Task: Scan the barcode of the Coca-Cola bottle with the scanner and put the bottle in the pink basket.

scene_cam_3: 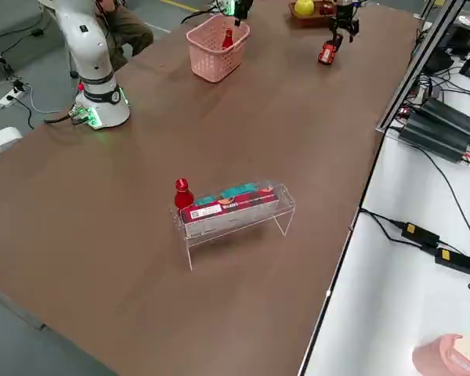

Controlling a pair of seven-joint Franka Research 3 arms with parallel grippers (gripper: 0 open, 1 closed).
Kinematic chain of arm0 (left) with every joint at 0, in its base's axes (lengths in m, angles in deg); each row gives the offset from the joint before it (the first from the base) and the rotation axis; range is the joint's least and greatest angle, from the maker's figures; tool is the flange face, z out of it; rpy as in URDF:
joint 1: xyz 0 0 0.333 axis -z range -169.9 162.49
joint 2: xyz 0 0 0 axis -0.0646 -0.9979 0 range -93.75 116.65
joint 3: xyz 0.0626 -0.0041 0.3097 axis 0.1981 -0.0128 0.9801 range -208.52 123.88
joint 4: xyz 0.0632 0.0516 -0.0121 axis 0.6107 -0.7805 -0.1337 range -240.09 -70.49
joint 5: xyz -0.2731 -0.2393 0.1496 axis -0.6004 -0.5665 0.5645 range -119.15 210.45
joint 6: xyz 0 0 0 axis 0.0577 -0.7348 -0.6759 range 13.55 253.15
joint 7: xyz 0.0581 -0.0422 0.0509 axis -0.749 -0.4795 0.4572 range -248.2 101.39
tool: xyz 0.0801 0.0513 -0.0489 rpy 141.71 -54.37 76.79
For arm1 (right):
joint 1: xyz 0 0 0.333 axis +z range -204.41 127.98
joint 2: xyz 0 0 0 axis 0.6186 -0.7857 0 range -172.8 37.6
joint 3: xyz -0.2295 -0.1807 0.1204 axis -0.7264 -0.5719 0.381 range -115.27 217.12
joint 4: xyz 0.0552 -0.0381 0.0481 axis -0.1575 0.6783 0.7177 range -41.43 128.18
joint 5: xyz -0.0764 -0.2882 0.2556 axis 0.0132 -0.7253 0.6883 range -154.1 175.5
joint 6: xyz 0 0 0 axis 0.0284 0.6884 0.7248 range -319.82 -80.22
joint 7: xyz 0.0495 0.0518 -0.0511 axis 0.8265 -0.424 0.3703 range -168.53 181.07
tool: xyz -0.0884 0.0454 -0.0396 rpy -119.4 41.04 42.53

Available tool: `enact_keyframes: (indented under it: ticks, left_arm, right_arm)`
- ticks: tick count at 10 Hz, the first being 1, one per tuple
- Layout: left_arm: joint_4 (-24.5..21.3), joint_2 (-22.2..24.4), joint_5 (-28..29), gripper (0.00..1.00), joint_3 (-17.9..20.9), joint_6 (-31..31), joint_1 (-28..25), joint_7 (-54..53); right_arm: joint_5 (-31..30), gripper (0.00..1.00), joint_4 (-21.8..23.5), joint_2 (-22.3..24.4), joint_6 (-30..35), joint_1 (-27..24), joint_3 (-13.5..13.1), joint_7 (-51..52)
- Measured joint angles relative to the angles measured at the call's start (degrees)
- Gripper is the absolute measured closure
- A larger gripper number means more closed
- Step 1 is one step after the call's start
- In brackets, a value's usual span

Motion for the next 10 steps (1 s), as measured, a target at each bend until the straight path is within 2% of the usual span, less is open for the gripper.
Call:
enact_keyframes:
  ticks: [3, 4, 5, 6, 7, 8, 9, 10]
  left_arm:
    - [0.9, 3.5, 0.2, 0.0, 7.2, 0.0, -2.0, -25.4]
    - [1.0, 4.5, -0.1, 0.0, 8.5, 0.0, -3.9, -35.1]
    - [1.1, 5.5, -2.3, 0.0, 8.8, -0.3, -5.7, -44.7]
    - [1.6, 7.0, -8.4, 0.0, 8.9, -2.3, -7.0, -56.1]
    - [3.3, 8.9, -16.8, 0.0, 9.3, -7.4, -7.2, -67.9]
    - [6.6, 11.0, -24.0, 0.0, 10.4, -15.3, -7.1, -79.5]
    - [10.9, 13.1, -27.6, 0.0, 11.7, -24.5, -7.2, -88.4]
    - [15.5, 14.7, -28.3, 0.0, 12.5, -33.5, -7.2, -92.4]
  right_arm:
    - [-0.1, 0.13, -1.8, 7.2, 3.8, -10.9, -0.2, 3.8]
    - [-0.2, 0.02, -2.4, 8.0, 5.1, -14.2, -0.2, 6.1]
    - [-0.6, 0.01, -3.5, 8.1, 7.7, -18.5, -0.3, 12.2]
    - [-0.7, 0.01, -4.3, 8.1, 10.4, -24.8, -0.4, 21.6]
    - [-0.8, 0.01, -5.1, 8.1, 12.7, -31.7, -0.5, 30.3]
    - [-0.8, 0.01, -6.6, 8.0, 15.2, -38.3, -0.6, 36.2]
    - [-1.1, 0.01, -8.8, 8.0, 17.6, -43.7, -0.6, 39.7]
    - [-1.5, 0.01, -11.4, 8.1, 19.7, -47.3, -0.6, 42.5]
